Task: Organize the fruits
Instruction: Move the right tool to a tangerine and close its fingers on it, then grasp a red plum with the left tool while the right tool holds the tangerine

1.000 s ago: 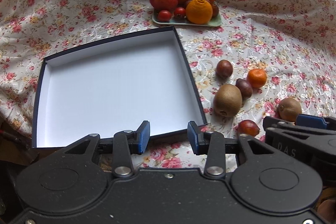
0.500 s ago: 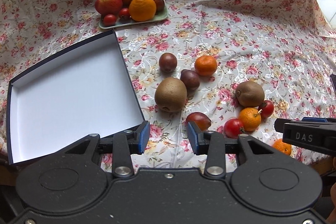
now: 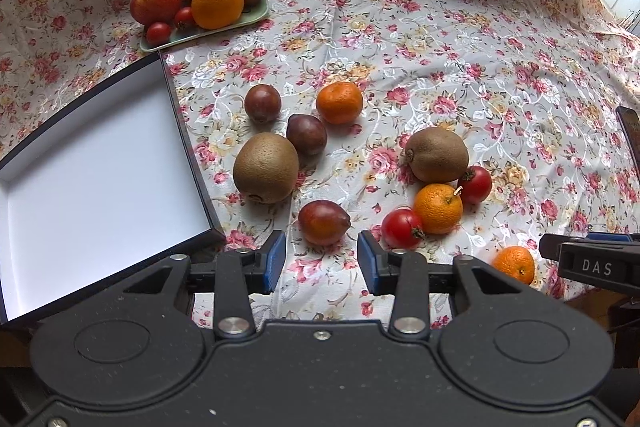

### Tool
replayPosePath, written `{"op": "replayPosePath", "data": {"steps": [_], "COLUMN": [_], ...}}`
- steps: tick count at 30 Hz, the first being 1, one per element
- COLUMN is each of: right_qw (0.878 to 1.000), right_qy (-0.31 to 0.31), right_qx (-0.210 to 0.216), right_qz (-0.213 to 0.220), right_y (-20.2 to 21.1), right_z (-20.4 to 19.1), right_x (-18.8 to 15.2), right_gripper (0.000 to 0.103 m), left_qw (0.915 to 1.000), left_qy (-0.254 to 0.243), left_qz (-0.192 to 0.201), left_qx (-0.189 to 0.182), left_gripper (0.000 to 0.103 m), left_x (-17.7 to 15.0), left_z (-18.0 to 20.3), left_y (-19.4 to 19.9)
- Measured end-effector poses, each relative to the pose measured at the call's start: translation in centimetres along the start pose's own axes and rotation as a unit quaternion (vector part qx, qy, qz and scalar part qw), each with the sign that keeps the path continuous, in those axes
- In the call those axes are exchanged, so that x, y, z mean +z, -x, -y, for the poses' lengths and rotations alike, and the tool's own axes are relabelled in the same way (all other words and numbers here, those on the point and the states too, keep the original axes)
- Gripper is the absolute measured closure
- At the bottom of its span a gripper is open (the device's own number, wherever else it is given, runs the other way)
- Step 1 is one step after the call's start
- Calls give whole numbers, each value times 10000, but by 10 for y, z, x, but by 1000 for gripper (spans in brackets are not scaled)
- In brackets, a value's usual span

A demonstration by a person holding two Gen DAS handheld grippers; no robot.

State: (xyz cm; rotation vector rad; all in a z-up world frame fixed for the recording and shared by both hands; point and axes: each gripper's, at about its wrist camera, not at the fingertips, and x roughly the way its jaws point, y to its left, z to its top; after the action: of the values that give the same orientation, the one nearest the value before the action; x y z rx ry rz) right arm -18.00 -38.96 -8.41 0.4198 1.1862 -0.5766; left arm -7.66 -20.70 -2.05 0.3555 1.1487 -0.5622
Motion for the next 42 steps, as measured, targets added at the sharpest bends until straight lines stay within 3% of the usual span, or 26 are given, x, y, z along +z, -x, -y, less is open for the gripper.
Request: {"op": "replayPosePath", "data": {"steps": [14,21,28,42], "right_qw": [9987,9982,9978,9982], "right_qy": [7,209,440,345], "right_qx": [480,477,373,386], "right_qz": [-140,-286,-341,-299], "right_y": [-7,-19,-27,-28], "right_z": [0,-15,-29,-27], "right_x": [-5,-7,-8,-4], "right_gripper": [48,49,63,66], "left_qw": [9988,9986,9977,9961], "left_qy": [106,206,362,555], "left_qz": [-465,-487,-559,-634], "left_qx": [-56,-6,-86,-250], "left_gripper": [55,55,55,55], "left_x": [-2,-1,1,5], "left_z": [11,5,0,-2], "left_y": [-21,-23,-26,-33]}}
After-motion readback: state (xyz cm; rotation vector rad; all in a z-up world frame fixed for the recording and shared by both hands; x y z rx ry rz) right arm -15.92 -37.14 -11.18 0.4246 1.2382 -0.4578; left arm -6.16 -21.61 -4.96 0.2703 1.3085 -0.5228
